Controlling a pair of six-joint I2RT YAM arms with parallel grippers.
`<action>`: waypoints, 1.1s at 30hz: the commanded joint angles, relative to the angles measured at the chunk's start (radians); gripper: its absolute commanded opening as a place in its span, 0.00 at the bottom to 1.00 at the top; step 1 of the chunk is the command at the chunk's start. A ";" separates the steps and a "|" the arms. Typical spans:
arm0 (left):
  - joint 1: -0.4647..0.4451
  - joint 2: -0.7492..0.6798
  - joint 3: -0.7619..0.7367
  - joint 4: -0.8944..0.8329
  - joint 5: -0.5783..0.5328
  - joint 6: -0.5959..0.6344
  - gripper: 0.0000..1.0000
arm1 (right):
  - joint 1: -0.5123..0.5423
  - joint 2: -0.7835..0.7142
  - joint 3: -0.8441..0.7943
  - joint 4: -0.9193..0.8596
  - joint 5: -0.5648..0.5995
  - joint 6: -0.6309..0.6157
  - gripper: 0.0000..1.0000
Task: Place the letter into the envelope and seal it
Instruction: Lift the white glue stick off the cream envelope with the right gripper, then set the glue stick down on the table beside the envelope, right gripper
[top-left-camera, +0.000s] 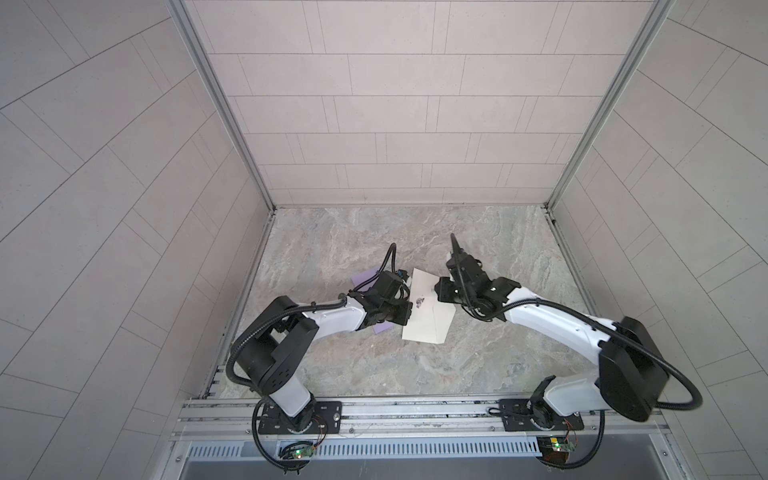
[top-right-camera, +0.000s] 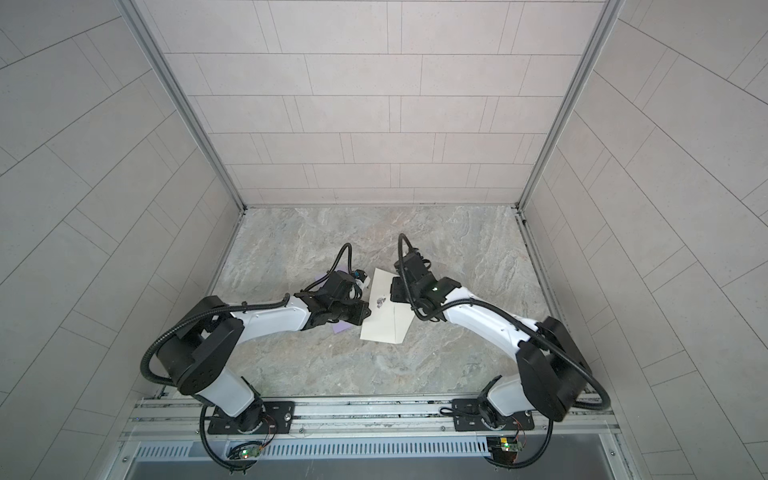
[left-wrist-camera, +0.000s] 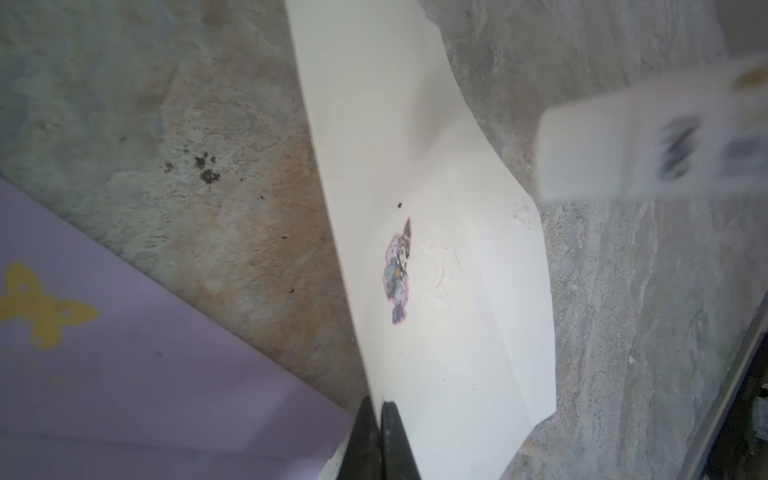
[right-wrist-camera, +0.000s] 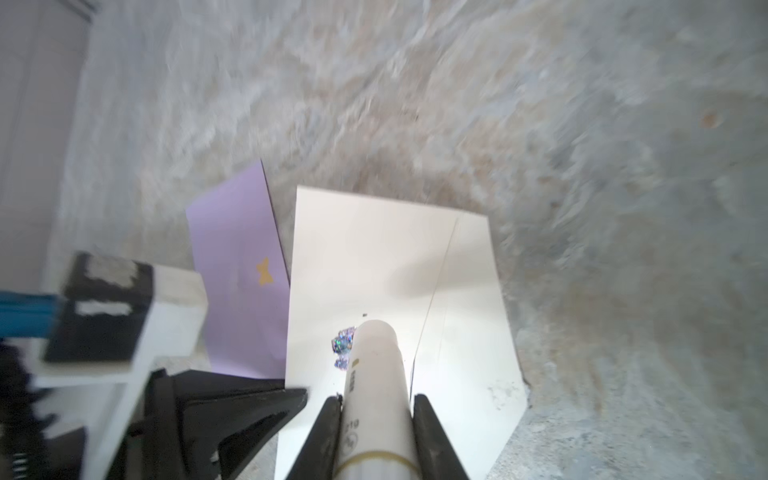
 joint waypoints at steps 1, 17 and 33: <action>0.003 -0.017 -0.017 0.023 -0.018 -0.010 0.00 | -0.124 -0.083 -0.084 0.030 -0.031 0.061 0.00; 0.039 0.057 0.042 -0.120 -0.084 -0.017 0.00 | -0.221 -0.090 -0.446 0.172 -0.113 0.063 0.07; 0.038 0.046 0.037 -0.100 -0.062 -0.006 0.00 | -0.073 0.066 -0.414 0.123 -0.138 0.058 0.50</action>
